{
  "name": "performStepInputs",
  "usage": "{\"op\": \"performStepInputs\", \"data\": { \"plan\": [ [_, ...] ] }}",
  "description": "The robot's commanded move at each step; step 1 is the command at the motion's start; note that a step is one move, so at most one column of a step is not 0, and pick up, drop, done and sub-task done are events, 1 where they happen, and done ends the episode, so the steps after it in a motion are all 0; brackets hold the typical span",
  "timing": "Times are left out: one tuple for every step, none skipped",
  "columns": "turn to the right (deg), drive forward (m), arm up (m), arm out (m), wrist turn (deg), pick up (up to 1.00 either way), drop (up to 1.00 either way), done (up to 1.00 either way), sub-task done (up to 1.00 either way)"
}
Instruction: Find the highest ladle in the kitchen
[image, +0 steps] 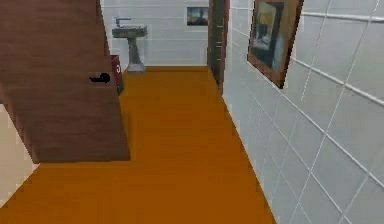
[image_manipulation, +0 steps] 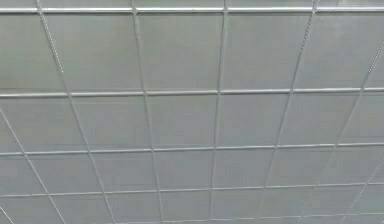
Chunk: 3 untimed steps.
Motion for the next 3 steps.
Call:
{"op": "performStepInputs", "data": {
  "plan": [
    [0.0,1.0,0.0,0.0,0.0,0.0,0.0,0.0,0.0],
    [0.0,1.0,0.0,0.0,0.0,0.0,0.0,0.0,0.0],
    [0.0,1.0,0.0,0.0,0.0,0.0,0.0,0.0,0.0]
  ]
}}
